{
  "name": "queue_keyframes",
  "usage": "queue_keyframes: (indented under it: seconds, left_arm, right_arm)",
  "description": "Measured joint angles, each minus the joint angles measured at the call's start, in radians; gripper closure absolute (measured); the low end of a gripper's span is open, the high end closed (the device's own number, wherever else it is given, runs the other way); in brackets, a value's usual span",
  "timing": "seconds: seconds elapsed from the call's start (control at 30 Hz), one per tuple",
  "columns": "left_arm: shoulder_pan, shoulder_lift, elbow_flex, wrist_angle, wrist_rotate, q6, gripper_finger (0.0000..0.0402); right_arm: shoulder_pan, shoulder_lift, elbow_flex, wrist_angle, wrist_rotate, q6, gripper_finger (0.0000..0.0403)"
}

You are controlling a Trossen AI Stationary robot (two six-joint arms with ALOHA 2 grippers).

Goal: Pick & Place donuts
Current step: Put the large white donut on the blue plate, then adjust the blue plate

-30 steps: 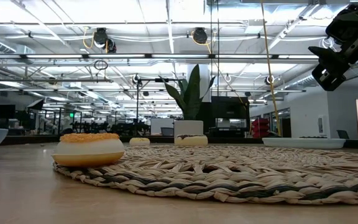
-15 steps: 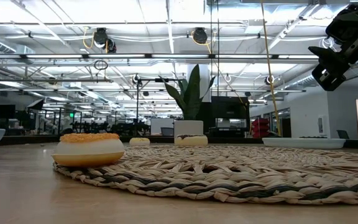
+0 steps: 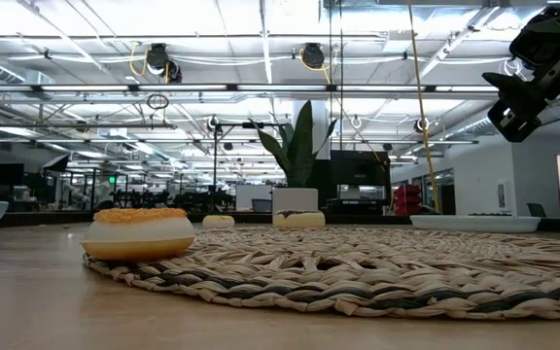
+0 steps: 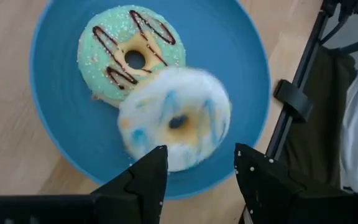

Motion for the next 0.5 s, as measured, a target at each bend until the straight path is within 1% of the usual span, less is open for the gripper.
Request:
queue_keyframes:
  seconds: [0.17, 0.23, 0.37, 0.5]
  left_arm:
    - [0.003, -0.007, 0.0, -0.001, -0.005, 0.0, 0.0215]
    - [0.012, -0.007, 0.0, -0.002, -0.031, 0.008, 0.0215]
    - [0.035, -0.007, 0.0, -0.002, -0.148, 0.056, 0.0215]
    - [0.07, -0.007, 0.0, -0.002, -0.322, 0.135, 0.0215]
  right_arm:
    - [0.0, 0.0, 0.0, 0.0, 0.0, 0.0, 0.0183]
    - [0.0, 0.0, 0.0, 0.0, 0.0, 0.0, 0.0183]
    - [0.0, 0.0, 0.0, 0.0, 0.0, 0.0, 0.0183]
    - [0.0, 0.0, 0.0, 0.0, 0.0, 0.0, 0.0183]
